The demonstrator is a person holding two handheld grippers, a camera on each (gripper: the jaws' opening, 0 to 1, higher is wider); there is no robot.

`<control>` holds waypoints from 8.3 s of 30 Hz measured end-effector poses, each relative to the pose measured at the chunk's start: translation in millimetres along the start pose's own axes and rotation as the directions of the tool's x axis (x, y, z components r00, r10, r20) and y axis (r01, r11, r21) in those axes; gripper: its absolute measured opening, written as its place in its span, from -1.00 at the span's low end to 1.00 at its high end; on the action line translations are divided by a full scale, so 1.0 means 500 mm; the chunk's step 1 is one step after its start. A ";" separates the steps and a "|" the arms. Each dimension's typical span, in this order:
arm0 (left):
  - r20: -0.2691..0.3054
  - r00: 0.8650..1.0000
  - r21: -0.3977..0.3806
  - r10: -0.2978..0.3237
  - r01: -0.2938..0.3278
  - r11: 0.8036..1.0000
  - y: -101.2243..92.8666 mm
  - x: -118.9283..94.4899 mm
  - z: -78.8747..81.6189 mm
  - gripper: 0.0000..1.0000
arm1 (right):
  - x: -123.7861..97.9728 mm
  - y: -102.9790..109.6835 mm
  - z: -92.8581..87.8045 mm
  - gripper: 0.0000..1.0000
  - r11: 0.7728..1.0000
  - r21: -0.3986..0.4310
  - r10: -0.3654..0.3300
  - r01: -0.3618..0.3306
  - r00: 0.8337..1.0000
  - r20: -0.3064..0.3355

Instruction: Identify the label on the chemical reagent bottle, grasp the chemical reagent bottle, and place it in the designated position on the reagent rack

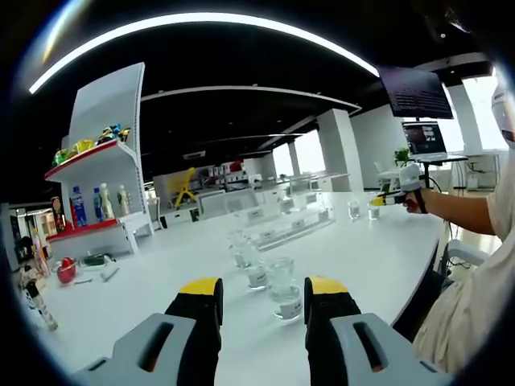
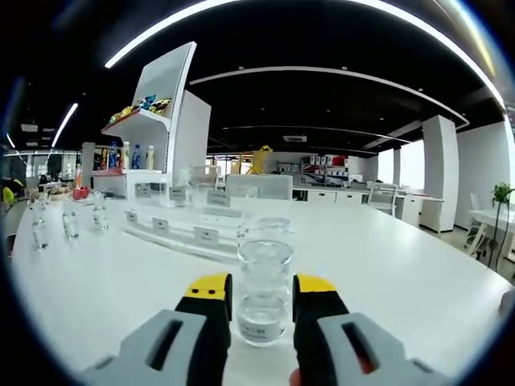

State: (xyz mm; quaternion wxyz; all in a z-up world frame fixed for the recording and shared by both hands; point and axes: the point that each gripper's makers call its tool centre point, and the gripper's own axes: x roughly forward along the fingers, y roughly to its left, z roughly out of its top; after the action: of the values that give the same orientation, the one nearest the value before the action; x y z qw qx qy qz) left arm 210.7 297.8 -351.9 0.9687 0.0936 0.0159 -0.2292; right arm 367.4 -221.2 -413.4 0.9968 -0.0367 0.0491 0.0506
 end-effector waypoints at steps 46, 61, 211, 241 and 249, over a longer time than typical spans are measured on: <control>0.001 1.000 -0.004 -0.003 0.003 1.000 -0.001 0.002 -0.003 -0.19 | 0.000 0.003 0.005 -0.63 1.000 0.007 -0.015 0.015 1.000 0.012; -0.003 1.000 -0.005 0.000 0.000 1.000 0.001 0.004 -0.005 -0.19 | 0.007 -0.005 0.005 -0.64 1.000 0.015 -0.023 0.023 1.000 0.008; 0.021 0.998 -0.010 -0.059 0.059 0.998 -0.010 0.023 0.022 -0.19 | 0.190 0.133 0.423 -0.65 0.989 -0.023 0.151 -0.149 0.975 0.164; 0.030 0.995 -0.007 -0.097 0.098 0.995 -0.033 0.040 0.047 -0.19 | 0.309 0.175 0.418 -0.65 0.985 -0.054 0.168 -0.162 0.977 0.131; 0.025 0.996 -0.007 -0.087 0.088 0.996 -0.023 0.042 0.047 -0.19 | 0.338 0.178 0.420 -0.65 0.986 -0.040 0.166 -0.163 0.978 0.126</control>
State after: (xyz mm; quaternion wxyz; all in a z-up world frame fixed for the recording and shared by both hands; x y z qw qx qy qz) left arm 224.1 274.0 -332.3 0.9583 0.0859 0.0089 -0.2725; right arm 545.0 -100.2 -228.3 0.9897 -0.0439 -0.0133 0.1358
